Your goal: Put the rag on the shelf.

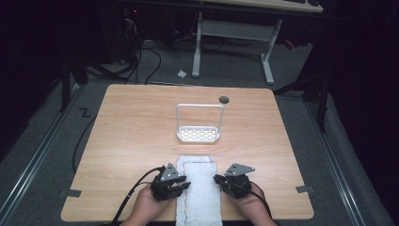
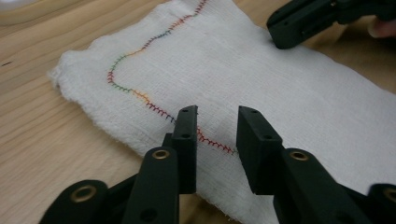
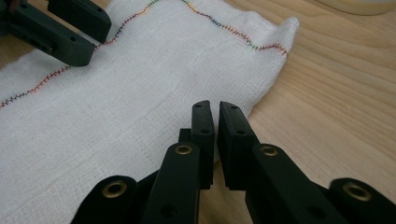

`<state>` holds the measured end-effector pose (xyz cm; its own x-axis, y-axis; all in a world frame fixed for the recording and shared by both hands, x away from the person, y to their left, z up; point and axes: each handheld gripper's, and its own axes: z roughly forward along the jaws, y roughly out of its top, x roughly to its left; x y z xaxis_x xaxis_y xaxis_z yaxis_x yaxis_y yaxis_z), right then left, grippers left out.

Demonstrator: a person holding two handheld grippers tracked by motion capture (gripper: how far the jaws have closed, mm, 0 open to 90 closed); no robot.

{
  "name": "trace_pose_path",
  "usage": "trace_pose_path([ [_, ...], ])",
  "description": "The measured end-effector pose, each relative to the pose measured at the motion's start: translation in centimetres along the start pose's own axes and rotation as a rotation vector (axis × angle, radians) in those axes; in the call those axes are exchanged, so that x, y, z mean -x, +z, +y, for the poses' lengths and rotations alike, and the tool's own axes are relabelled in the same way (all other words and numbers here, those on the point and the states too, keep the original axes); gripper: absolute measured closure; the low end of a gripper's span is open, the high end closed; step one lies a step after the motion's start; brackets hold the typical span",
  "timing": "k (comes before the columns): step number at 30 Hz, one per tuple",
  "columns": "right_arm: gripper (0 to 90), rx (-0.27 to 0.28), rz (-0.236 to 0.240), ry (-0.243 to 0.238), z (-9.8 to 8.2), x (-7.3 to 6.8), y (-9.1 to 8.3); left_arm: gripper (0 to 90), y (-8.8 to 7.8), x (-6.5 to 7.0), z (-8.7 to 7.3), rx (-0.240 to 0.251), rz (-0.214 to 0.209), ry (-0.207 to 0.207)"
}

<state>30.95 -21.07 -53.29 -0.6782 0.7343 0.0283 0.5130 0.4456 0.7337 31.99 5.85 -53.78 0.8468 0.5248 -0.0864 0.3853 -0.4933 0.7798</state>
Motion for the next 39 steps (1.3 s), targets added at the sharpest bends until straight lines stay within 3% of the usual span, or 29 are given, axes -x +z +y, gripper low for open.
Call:
trace_pose_path([
  [6, 84.7, -0.004, 0.008, -0.003, -0.1, 0.0, -0.1, 62.2, -0.5, -0.4, -0.2, 0.015, 0.013, -0.036],
  [7, 84.3, 0.0, 0.013, 0.0, -0.1, 0.0, -0.1, 60.0, -1.1, -1.1, -0.3, 0.034, 0.038, -0.069],
  [11, 84.0, 0.002, 0.019, 0.0, -0.1, 0.1, -0.1, 58.1, -2.0, -3.1, -0.6, 0.066, 0.099, -0.13],
  [14, 83.9, 0.003, 0.021, -0.004, -0.1, 0.1, 0.0, 54.4, -1.8, -4.7, -0.4, 0.092, 0.112, -0.219],
  [16, 83.9, 0.004, 0.026, -0.007, 0.0, 0.1, 0.1, 51.3, -1.2, -5.4, 0.0, 0.089, 0.128, -0.243],
  [19, 83.3, 0.006, 0.033, -0.006, -0.1, 0.2, 0.0, 46.1, 0.2, -5.7, 1.0, 0.071, 0.142, -0.22],
  [22, 82.6, 0.007, 0.034, -0.008, -0.1, 0.2, 0.0, 46.8, 1.6, -5.9, 1.7, 0.043, 0.154, -0.224],
  [26, 82.0, 0.008, 0.036, -0.013, -0.1, 0.2, 0.0, 58.9, 2.3, -5.3, 2.3, 0.025, 0.178, -0.19],
  [30, 80.9, 0.01, 0.045, -0.01, -0.1, 0.3, 0.0, 70.2, 2.6, -4.7, 2.4, 0.023, 0.161, -0.181],
  [33, 74.5, 0.01, 0.063, -0.002, 0.0, 0.4, 0.0, 78.7, 2.7, -4.6, 2.5, 0.018, 0.144, -0.172],
  [36, 67.1, 0.045, 0.032, 0.013, 0.7, 0.6, -0.3, 81.0, 2.7, -4.7, 2.4, 0.019, 0.134, -0.179],
  [39, 61.8, 0.086, -0.033, 0.041, 2.1, 1.1, -0.1, 81.7, 2.7, -4.8, 2.4, 0.021, 0.128, -0.187],
])
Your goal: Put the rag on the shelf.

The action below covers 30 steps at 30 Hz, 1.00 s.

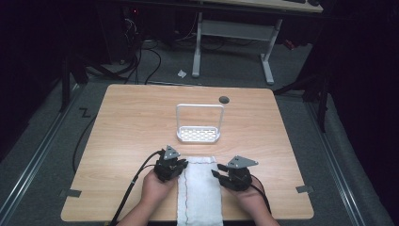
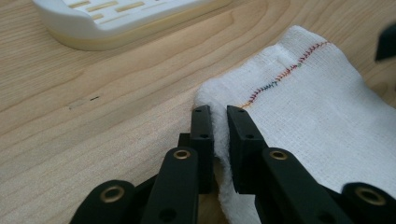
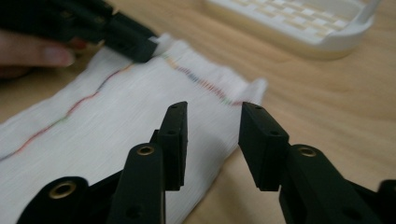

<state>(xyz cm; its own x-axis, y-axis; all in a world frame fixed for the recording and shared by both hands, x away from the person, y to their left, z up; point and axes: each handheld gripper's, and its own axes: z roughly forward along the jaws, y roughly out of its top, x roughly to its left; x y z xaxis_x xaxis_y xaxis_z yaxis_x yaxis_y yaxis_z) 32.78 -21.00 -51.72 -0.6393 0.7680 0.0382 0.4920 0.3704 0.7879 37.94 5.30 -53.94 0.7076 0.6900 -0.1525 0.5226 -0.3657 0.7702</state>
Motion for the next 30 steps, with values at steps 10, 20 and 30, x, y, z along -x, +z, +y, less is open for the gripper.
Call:
trace_pose_path([
  [10, 61.6, -0.08, -0.026, 0.066, 1.1, 1.6, 3.9, 81.7, -0.1, -0.3, 0.0, 0.0, -0.02, -0.031],
  [20, 70.9, -0.048, 0.004, 0.1, 0.5, 1.6, 3.9, 81.3, -0.1, -0.6, -0.1, 0.005, -0.037, -0.076],
  [30, 85.6, -0.031, -0.001, 0.032, 1.1, 0.7, 3.3, 82.6, -0.5, -0.7, -0.4, 0.023, -0.038, -0.086],
])
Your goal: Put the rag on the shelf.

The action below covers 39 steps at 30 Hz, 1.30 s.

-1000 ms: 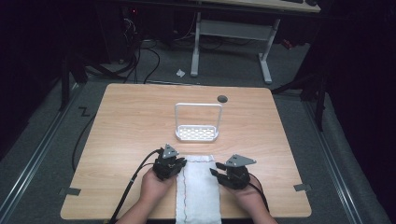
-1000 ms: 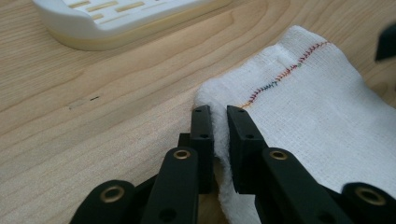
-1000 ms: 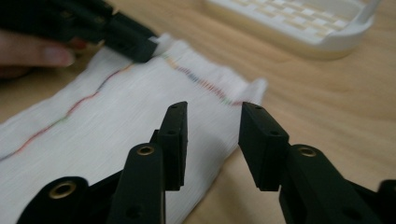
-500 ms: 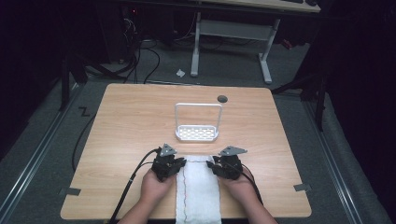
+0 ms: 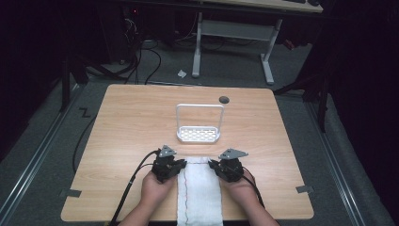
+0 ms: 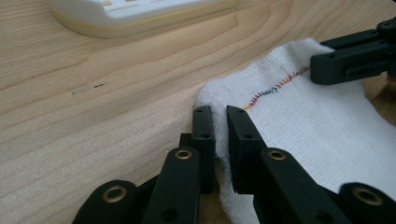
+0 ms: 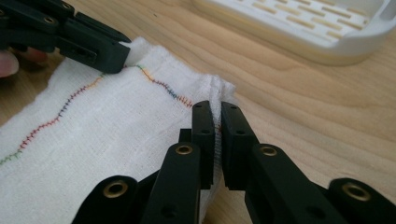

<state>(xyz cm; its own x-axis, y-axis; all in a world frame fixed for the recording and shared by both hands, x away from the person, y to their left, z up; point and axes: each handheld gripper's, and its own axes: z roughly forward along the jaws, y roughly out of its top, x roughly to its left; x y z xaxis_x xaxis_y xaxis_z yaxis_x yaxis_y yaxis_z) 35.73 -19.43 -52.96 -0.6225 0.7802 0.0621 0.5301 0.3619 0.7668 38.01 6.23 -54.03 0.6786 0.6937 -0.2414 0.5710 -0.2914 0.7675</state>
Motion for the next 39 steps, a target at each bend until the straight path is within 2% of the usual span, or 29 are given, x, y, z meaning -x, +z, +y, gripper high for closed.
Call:
trace_pose_path([
  [4, 85.8, 0.034, -0.012, -0.018, 0.1, -0.4, -0.6, 82.8, -0.5, -0.1, -0.2, 0.054, -0.018, -0.002],
  [8, 85.9, 0.066, -0.028, -0.042, 0.2, -0.8, -1.1, 82.7, -1.1, 0.3, -0.2, 0.093, -0.005, 0.037],
  [14, 85.9, 0.099, -0.036, -0.03, 0.5, -1.3, -2.0, 83.0, -2.0, 0.8, -0.2, 0.13, -0.009, 0.007],
  [20, 85.9, 0.143, -0.034, 0.004, 0.8, -1.2, -3.0, 83.2, -3.2, 1.1, 0.9, 0.182, -0.057, -0.017],
  [27, 85.7, 0.203, -0.069, -0.013, 1.6, -1.6, -4.9, 83.4, -4.7, 2.5, 2.6, 0.246, -0.065, 0.037],
  [30, 85.7, 0.22, -0.082, -0.015, 2.1, -1.7, -5.4, 83.4, -5.1, 2.8, 3.2, 0.259, -0.065, 0.053],
  [35, 85.8, 0.248, -0.09, -0.013, 3.1, -1.7, -6.1, 83.3, -5.8, 2.8, 4.2, 0.285, -0.067, 0.053],
  [39, 85.6, 0.276, -0.093, -0.012, 3.9, -1.6, -6.6, 83.3, -6.4, 2.9, 5.1, 0.306, -0.062, 0.077],
])
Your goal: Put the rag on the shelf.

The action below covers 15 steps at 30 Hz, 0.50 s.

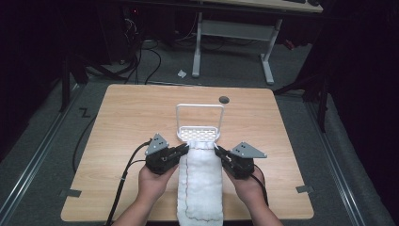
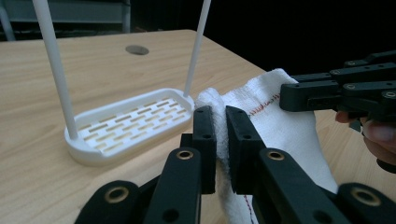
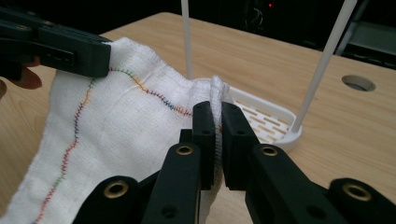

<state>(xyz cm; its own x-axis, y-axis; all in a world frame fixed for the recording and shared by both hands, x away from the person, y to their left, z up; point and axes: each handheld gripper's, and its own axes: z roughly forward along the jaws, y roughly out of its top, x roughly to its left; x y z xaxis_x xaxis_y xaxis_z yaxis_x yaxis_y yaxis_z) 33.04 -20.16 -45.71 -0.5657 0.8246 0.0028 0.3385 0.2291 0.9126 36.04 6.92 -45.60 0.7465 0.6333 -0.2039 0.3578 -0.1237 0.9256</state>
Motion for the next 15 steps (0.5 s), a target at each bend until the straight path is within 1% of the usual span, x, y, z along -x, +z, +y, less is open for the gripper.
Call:
trace_pose_path([
  [2, 85.6, 0.013, -0.001, -0.007, 0.4, 0.1, -0.1, 83.3, -0.1, 0.0, 0.5, 0.013, -0.001, 0.006],
  [3, 85.6, 0.025, -0.005, -0.017, 0.7, 0.1, -0.2, 83.3, -0.1, 0.1, 0.8, 0.02, 0.0, 0.012],
  [8, 85.6, 0.078, -0.008, -0.036, 2.3, 0.4, -0.8, 83.3, -0.6, 0.2, 2.4, 0.062, 0.007, 0.03],
  [9, 85.6, 0.085, -0.007, -0.037, 2.6, 0.5, -0.9, 83.4, -0.7, 0.2, 2.7, 0.069, 0.012, 0.032],
  [11, 85.7, 0.102, -0.005, -0.036, 3.3, 0.5, -1.1, 83.4, -0.8, 0.4, 3.2, 0.078, 0.025, 0.052],
  [14, 85.7, 0.128, -0.008, -0.034, 4.3, 0.5, -1.4, 83.4, -0.9, 0.5, 4.0, 0.098, 0.03, 0.055],
  [15, 85.7, 0.138, -0.008, -0.034, 4.6, 0.5, -1.5, 83.4, -1.1, 0.5, 4.4, 0.107, 0.032, 0.062],
])
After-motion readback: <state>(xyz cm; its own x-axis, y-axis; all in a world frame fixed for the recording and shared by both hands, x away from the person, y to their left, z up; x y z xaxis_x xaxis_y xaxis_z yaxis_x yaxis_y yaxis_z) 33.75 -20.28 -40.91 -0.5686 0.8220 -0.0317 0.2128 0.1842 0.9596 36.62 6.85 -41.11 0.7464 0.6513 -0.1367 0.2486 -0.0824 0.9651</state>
